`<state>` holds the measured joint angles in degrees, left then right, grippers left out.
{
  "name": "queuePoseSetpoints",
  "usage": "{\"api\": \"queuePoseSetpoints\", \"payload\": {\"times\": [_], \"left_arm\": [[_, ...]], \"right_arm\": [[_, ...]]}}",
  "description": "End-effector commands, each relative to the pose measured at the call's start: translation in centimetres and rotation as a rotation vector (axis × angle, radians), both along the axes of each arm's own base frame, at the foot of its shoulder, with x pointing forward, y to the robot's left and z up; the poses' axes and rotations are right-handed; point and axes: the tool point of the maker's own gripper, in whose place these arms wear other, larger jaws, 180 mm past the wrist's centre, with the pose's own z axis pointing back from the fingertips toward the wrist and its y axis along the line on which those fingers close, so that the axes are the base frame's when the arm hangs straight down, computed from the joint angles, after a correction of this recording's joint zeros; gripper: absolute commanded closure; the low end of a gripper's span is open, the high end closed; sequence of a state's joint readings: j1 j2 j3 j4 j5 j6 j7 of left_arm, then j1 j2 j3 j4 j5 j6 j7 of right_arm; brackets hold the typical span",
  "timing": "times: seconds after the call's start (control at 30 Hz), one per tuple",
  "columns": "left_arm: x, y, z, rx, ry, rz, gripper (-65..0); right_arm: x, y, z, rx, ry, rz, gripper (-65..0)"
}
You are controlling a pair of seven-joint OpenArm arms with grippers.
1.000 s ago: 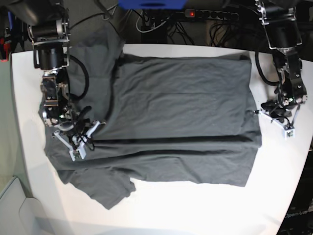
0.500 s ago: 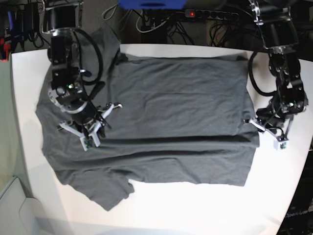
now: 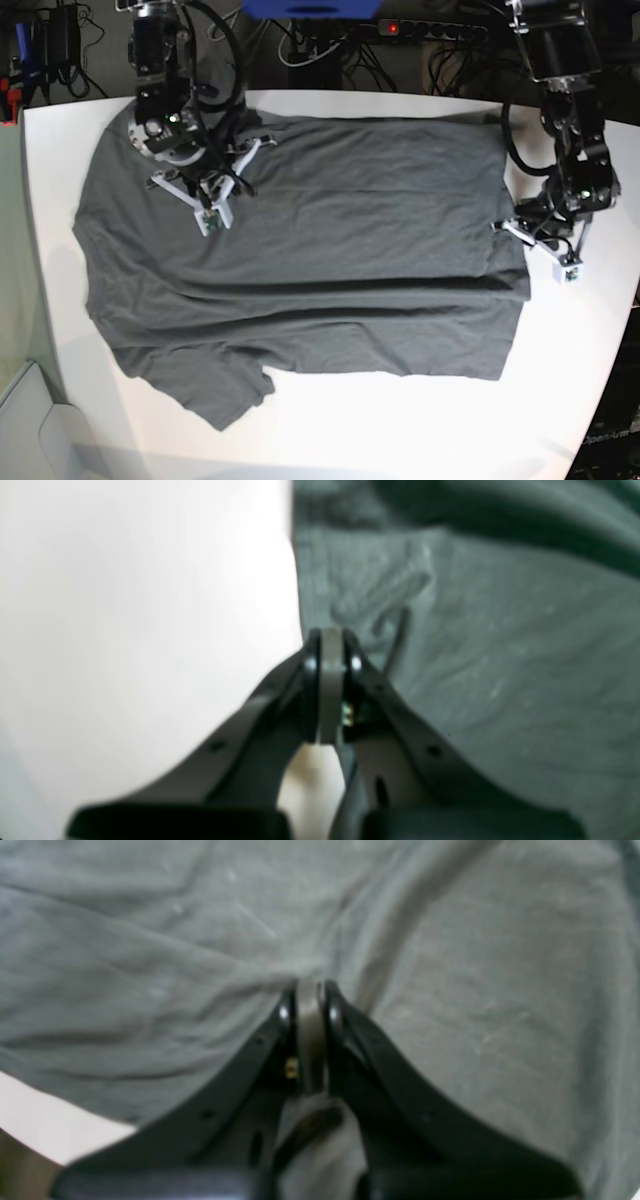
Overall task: Layout the t-shirt on the table in an organized manner, then fold the t-shirt properly
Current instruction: 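Release and move both grippers to the t-shirt's collar edge, then grasp the collar edge with both grippers and pull it apart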
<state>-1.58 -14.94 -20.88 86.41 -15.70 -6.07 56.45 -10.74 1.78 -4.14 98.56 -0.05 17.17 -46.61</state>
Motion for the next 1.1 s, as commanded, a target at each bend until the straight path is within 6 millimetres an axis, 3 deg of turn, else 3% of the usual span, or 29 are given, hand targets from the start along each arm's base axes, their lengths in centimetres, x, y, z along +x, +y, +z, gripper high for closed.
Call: {"api": "queuePoseSetpoints", "payload": {"times": [0.0,0.23,0.47,0.63,0.8,0.9,0.97,1.07], "left_arm": [[1.0,0.8,1.6,0.026,-0.048,0.002,0.0],[0.6,0.8,1.2,0.025,-0.036,0.001,0.0],[0.0,0.5,0.6,0.015,-0.023,0.001,0.0],[-0.8,0.3,-0.1,0.009,-0.002,-0.001,0.0],[-1.0,-0.7,-0.7,-0.014,0.006,-0.004,0.0],[-1.1,-1.7,-1.0,-0.043,0.006,-0.001,0.0],[-1.1,-2.7,-1.3,-0.064,0.014,-0.010,0.0],[-1.7,-4.0,-2.0,-0.089,0.027,-0.010,0.0]], "right_arm": [[0.5,-0.9,0.3,-0.021,-0.021,0.000,0.0],[0.9,-3.8,-1.2,-0.083,-0.016,-0.001,0.0],[3.1,-8.2,-1.8,-0.143,-0.034,-0.178,0.0],[4.6,-10.5,-0.3,-0.167,-0.128,-0.291,0.0],[5.4,-9.2,4.4,-0.134,-0.271,-0.274,0.0],[5.4,-7.2,7.3,-0.079,-0.343,-0.268,0.0],[4.9,-6.4,8.4,-0.057,-0.369,-0.266,0.0],[3.8,-4.5,8.6,-0.034,-0.363,-0.206,0.0]]}}
